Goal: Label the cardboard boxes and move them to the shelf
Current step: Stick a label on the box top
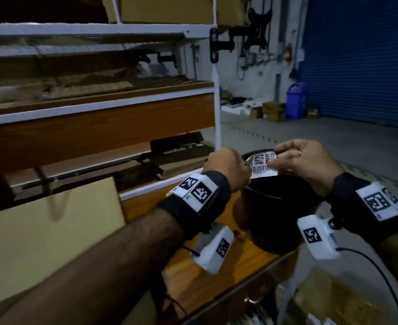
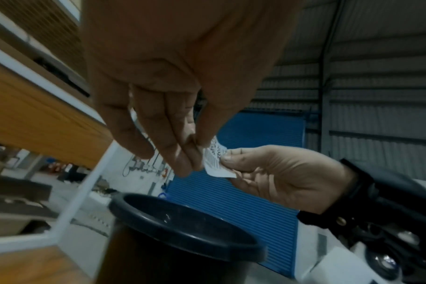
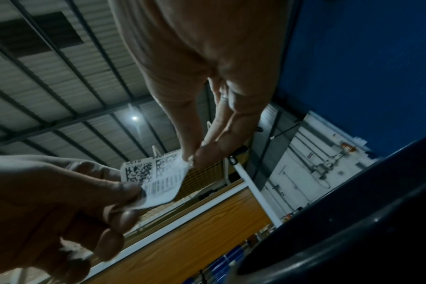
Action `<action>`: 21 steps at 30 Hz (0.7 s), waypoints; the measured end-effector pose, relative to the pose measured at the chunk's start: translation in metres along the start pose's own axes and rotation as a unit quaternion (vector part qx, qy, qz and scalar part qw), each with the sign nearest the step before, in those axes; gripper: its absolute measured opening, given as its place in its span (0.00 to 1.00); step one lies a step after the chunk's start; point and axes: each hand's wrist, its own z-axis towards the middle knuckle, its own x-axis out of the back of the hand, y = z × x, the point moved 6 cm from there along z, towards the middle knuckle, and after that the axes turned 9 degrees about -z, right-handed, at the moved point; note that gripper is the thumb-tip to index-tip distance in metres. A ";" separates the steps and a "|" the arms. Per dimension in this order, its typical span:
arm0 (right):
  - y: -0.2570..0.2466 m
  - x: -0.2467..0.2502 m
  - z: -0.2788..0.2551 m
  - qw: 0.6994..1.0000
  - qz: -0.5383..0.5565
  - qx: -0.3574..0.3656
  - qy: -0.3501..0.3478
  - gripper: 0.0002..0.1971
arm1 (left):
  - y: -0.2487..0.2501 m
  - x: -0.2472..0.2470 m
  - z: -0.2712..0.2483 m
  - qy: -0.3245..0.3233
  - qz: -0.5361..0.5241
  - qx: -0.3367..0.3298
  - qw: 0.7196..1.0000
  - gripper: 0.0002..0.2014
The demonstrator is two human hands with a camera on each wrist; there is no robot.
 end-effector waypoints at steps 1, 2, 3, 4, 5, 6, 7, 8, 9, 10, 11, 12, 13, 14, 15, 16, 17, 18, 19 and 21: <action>0.005 0.010 0.004 1.000 -0.011 -0.007 0.012 0.17 | 0.004 -0.010 0.006 -0.005 0.003 0.002 1.000 0.12; 0.010 0.019 0.008 0.999 -0.023 -0.015 0.023 0.17 | 0.007 -0.019 0.011 -0.011 0.010 0.002 1.000 0.12; 0.014 0.027 0.011 0.999 -0.034 -0.022 0.032 0.17 | 0.010 -0.028 0.015 -0.017 0.016 0.002 1.000 0.12; 0.020 0.033 0.015 0.998 -0.042 -0.030 0.040 0.17 | 0.012 -0.035 0.020 -0.024 0.023 0.000 0.999 0.12; 0.024 0.036 0.018 0.997 -0.048 -0.036 0.047 0.17 | 0.012 -0.040 0.023 -0.027 0.033 0.000 0.999 0.11; 0.028 0.040 0.020 0.996 -0.061 -0.041 0.058 0.17 | 0.013 -0.047 0.026 -0.029 0.044 -0.001 0.999 0.10; 0.032 0.043 0.022 0.994 -0.078 -0.043 0.067 0.16 | 0.012 -0.054 0.030 -0.029 0.053 0.001 0.998 0.09; 0.036 0.045 0.024 0.992 -0.097 -0.046 0.073 0.16 | 0.010 -0.060 0.033 -0.030 0.061 0.005 0.998 0.08; 0.040 0.047 0.026 0.989 -0.116 -0.048 0.077 0.16 | 0.008 -0.066 0.037 -0.032 0.066 0.011 0.997 0.07; 0.043 0.048 0.028 0.986 -0.137 -0.050 0.080 0.15 | 0.005 -0.071 0.040 -0.034 0.070 0.017 0.997 0.08; 0.046 0.050 0.030 0.982 -0.159 -0.051 0.085 0.15 | 0.003 -0.076 0.042 -0.036 0.077 0.024 0.996 0.09; 0.048 0.051 0.031 0.978 -0.183 -0.051 0.090 0.14 | 0.000 -0.081 0.044 -0.036 0.088 0.031 0.995 0.09; 0.051 0.052 0.033 0.972 -0.209 -0.049 0.094 0.13 | -0.002 -0.084 0.046 -0.034 0.099 0.039 0.994 0.09; 0.052 0.052 0.035 0.967 -0.233 -0.046 0.096 0.12 | -0.004 -0.087 0.048 -0.031 0.113 0.046 0.992 0.07; 0.054 0.052 0.036 0.961 -0.255 -0.044 0.092 0.12 | -0.006 -0.089 0.049 -0.030 0.126 0.052 0.990 0.07; 0.055 0.050 0.036 0.957 -0.277 -0.043 0.082 0.11 | -0.008 -0.091 0.050 -0.030 0.137 0.056 0.989 0.09; 0.057 0.048 0.036 0.951 -0.297 -0.044 0.068 0.10 | -0.010 -0.093 0.051 -0.033 0.145 0.060 0.987 0.09; 0.058 0.045 0.035 0.947 -0.315 -0.043 0.055 0.10 | -0.012 -0.095 0.051 -0.037 0.148 0.064 0.986 0.09; 0.060 0.044 0.035 0.943 -0.328 -0.043 0.043 0.09 | -0.014 -0.096 0.052 -0.041 0.151 0.067 0.986 0.08; 0.060 0.041 0.034 0.936 -0.347 -0.047 0.028 0.09 | -0.016 -0.098 0.052 -0.050 0.154 0.070 0.984 0.07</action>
